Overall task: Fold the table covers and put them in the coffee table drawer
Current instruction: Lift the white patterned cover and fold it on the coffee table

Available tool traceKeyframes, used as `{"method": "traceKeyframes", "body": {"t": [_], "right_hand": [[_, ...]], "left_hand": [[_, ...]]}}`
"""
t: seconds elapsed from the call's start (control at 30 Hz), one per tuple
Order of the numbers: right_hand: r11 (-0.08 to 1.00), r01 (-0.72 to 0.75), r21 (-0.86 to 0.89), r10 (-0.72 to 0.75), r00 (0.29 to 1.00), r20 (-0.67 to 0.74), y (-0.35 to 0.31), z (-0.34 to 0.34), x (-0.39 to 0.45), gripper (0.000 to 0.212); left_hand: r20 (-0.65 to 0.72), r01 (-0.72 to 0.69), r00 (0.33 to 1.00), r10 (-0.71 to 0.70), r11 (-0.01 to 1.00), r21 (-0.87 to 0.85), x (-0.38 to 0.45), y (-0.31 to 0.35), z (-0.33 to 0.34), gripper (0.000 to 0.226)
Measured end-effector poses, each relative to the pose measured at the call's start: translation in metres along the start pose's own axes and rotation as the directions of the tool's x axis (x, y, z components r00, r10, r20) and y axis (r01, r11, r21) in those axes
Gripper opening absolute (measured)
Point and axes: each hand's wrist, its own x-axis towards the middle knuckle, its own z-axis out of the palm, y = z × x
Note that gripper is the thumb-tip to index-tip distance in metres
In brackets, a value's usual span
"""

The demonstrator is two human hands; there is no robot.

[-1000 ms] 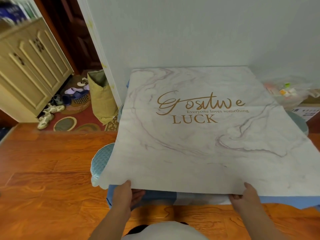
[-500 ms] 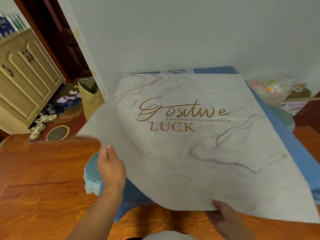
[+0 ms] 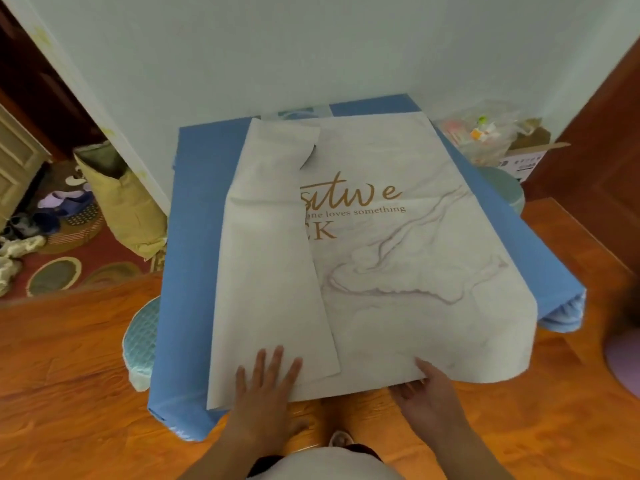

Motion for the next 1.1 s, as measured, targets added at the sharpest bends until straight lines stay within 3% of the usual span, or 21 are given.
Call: {"method": "traceKeyframes", "body": {"t": [0.03,0.07,0.13,0.17,0.23,0.27,0.3,0.33,0.37,0.4,0.47,0.5,0.53,0.57,0.6,0.67,0.77,0.93,1.03,1.1], "right_hand": [[0.994,0.051,0.1,-0.046,0.997,-0.058,-0.012,-0.007,0.003,0.069],[0.98,0.094,0.177,-0.079,0.993,-0.085,-0.025,-0.013,0.001,0.077],[0.938,0.182,0.294,-0.133,0.975,-0.178,-0.056,-0.029,0.004,0.05],[0.925,0.215,0.313,-0.159,0.968,-0.196,-0.073,-0.037,0.008,0.049],[0.894,0.207,0.397,-0.153,0.975,-0.164,-0.098,-0.045,0.006,0.101],[0.921,0.243,0.304,-0.184,0.96,-0.209,-0.11,-0.044,0.002,0.116],[0.914,0.317,0.255,-0.255,0.935,-0.249,-0.121,-0.038,-0.006,0.108],[0.904,0.312,0.293,-0.21,0.92,-0.331,-0.131,-0.034,-0.001,0.086],[0.901,0.371,0.226,-0.264,0.881,-0.393,-0.139,-0.039,0.011,0.065],[0.921,0.353,0.167,-0.271,0.886,-0.377,-0.145,-0.043,0.012,0.061],[0.931,0.351,0.097,-0.306,0.899,-0.314,-0.149,-0.049,0.023,0.088],[0.915,0.391,0.1,-0.342,0.883,-0.322,-0.14,-0.041,0.018,0.078],[0.896,0.427,0.122,-0.368,0.868,-0.332,-0.123,-0.03,0.0,0.054],[0.885,0.465,-0.014,-0.433,0.813,-0.391,-0.102,-0.021,-0.017,0.034],[0.877,0.47,-0.1,-0.464,0.774,-0.431,-0.085,-0.018,-0.026,0.03],[0.875,0.453,-0.169,-0.481,0.774,-0.411,-0.053,-0.02,-0.043,0.043],[0.863,0.492,-0.112,-0.492,0.769,-0.408,-0.017,-0.039,-0.072,0.048],[0.814,0.578,-0.059,-0.551,0.736,-0.393,0.039,-0.082,-0.134,0.036],[0.801,0.597,-0.051,-0.565,0.725,-0.394,0.111,-0.108,-0.174,0.021],[0.787,0.615,-0.051,-0.573,0.696,-0.433,0.165,-0.127,-0.201,0.024]], "left_hand": [[-0.001,0.046,0.999,-0.046,0.999,0.008,0.0,-0.001,0.0,0.121],[0.007,0.138,0.99,-0.138,0.99,-0.01,0.0,-0.002,0.002,0.127],[0.012,0.235,0.972,-0.235,0.971,-0.037,-0.002,-0.003,0.0,0.116],[0.007,0.242,0.97,-0.242,0.97,-0.035,-0.005,-0.006,-0.001,0.102],[-0.039,0.211,0.977,-0.211,0.977,0.006,-0.007,-0.015,-0.007,0.076],[-0.066,0.191,0.98,-0.189,0.981,0.027,-0.007,-0.02,-0.013,0.07],[-0.095,0.181,0.98,-0.177,0.983,0.036,-0.007,-0.025,-0.021,0.069],[-0.118,0.179,0.978,-0.175,0.984,0.025,-0.007,-0.029,-0.028,0.072],[-0.153,0.187,0.971,-0.186,0.982,-0.007,-0.007,-0.032,-0.035,0.075],[-0.179,0.195,0.963,-0.201,0.98,-0.049,-0.009,-0.034,-0.04,0.075],[-0.224,0.191,0.949,-0.22,0.971,-0.145,-0.013,-0.035,-0.047,0.07],[-0.271,0.182,0.932,-0.241,0.958,-0.223,-0.017,-0.035,-0.048,0.065],[-0.258,0.187,0.932,-0.256,0.946,-0.264,-0.021,-0.034,-0.05,0.061],[-0.229,0.196,0.938,-0.259,0.944,-0.265,-0.025,-0.035,-0.05,0.057],[-0.194,0.203,0.945,-0.265,0.936,-0.289,-0.03,-0.04,-0.046,0.055],[-0.138,0.22,0.95,-0.281,0.912,-0.345,-0.046,-0.051,-0.04,0.054],[-0.156,0.225,0.938,-0.309,0.887,-0.403,-0.074,-0.08,-0.02,0.056],[-0.165,0.192,0.937,-0.306,0.85,-0.49,-0.129,-0.12,-0.008,0.052],[-0.212,0.163,0.937,-0.276,0.886,-0.435,-0.165,-0.144,0.011,0.048],[-0.244,0.159,0.934,-0.262,0.913,-0.375,-0.188,-0.158,0.029,0.049]]}}
